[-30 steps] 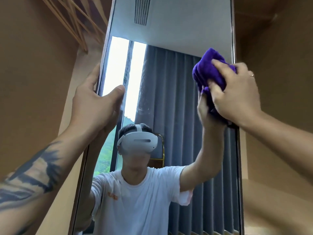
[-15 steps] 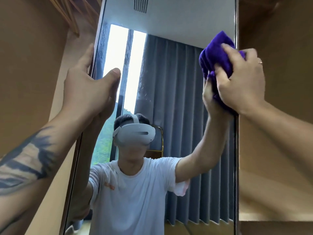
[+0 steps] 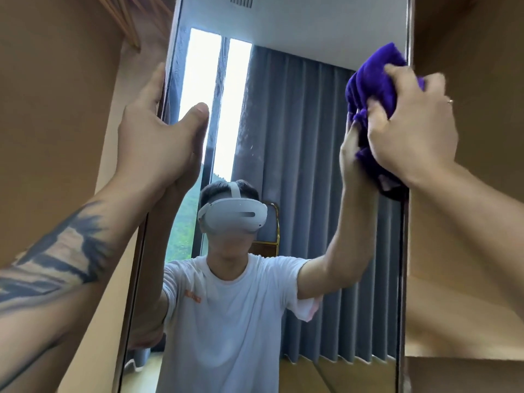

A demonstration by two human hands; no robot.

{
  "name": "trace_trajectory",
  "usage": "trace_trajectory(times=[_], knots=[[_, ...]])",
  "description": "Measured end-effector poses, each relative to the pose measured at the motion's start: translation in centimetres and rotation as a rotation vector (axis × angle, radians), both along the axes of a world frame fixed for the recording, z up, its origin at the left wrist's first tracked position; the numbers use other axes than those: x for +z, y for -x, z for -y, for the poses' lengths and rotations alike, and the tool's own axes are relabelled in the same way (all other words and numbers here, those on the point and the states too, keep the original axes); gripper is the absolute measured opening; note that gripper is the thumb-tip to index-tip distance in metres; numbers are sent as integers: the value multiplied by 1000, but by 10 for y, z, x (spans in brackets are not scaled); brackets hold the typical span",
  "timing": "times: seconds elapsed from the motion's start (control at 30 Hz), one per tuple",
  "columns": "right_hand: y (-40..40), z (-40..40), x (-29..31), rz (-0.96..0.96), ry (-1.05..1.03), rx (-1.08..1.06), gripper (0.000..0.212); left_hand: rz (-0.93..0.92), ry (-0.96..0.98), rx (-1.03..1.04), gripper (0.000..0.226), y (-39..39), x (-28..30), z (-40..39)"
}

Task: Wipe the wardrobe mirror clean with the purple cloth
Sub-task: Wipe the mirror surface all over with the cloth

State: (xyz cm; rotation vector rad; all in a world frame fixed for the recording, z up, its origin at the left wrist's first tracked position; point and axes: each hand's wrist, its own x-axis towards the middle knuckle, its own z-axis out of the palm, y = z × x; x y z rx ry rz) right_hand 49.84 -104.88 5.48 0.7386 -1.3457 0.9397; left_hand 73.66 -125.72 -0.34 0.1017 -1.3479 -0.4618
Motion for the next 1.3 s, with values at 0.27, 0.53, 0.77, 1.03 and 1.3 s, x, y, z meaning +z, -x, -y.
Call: trace_trajectory(times=[0.27, 0.53, 0.77, 1.03, 1.3], knots=[[11, -11, -119, -485, -456, -37, 54, 31, 36, -12, 68, -4, -6, -5], [5, -8, -62, -171, -162, -48, 56, 3, 24, -54, 64, -8, -11, -10], [9, -14, -113, -804, -639, -98, 49, -49, -22, -97, 61, -5, -17, -11], [-26, 16, -64, -248, -220, 29, 58, -79, -91, -122, 45, -7, -25, -16], [-45, 20, -95, -853, -706, -70, 52, -182, -207, -218, 42, -9, -32, -18]])
